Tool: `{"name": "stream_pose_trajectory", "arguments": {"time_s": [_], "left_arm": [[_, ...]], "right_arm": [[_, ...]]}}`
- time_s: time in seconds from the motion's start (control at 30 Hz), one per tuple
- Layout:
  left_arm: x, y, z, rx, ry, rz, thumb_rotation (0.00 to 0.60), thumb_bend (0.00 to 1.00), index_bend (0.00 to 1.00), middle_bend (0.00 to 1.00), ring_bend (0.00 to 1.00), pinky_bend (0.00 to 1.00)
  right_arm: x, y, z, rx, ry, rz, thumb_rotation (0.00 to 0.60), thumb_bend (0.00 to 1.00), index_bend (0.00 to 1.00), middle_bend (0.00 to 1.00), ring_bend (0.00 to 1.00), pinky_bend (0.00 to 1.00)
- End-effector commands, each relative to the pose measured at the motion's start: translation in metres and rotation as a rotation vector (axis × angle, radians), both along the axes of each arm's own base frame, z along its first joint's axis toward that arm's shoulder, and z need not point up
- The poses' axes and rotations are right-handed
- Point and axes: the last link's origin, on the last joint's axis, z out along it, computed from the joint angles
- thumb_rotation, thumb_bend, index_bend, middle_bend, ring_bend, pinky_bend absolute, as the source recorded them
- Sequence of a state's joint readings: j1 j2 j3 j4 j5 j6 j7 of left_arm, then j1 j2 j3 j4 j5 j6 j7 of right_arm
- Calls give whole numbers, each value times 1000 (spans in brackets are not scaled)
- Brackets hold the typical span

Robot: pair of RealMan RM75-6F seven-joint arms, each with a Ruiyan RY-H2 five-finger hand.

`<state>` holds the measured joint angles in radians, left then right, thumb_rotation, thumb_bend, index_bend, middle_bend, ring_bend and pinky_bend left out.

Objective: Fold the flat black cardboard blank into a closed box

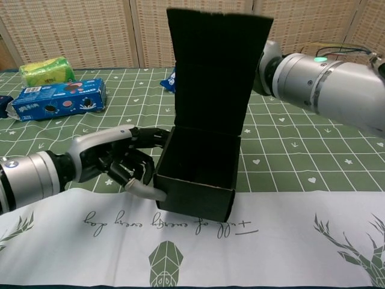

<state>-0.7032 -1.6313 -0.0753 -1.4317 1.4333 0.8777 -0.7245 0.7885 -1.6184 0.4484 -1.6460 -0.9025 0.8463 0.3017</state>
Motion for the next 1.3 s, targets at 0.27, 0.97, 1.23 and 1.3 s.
{"name": "stream_pose_trajectory", "arguments": {"time_s": [0.27, 0.97, 1.23, 1.3], "left_arm": [[-5, 22, -13, 89, 46, 119, 600, 113, 279, 378, 596, 739], [-20, 26, -11, 181, 40, 259, 600, 112, 104, 233, 582, 741], [-27, 17, -3, 162, 132, 148, 600, 113, 0, 120, 530, 732], [-28, 14, 1, 165, 149, 119, 600, 113, 0, 107, 523, 730]], "right_arm": [[7, 4, 4, 0, 170, 128, 600, 36, 176, 436, 297, 370], [13, 2, -11, -229, 652, 392, 600, 0, 313, 427, 232, 226], [9, 8, -16, -271, 694, 422, 600, 0, 314, 417, 229, 223], [8, 10, -16, -284, 705, 438, 600, 0, 314, 413, 229, 223]]}}
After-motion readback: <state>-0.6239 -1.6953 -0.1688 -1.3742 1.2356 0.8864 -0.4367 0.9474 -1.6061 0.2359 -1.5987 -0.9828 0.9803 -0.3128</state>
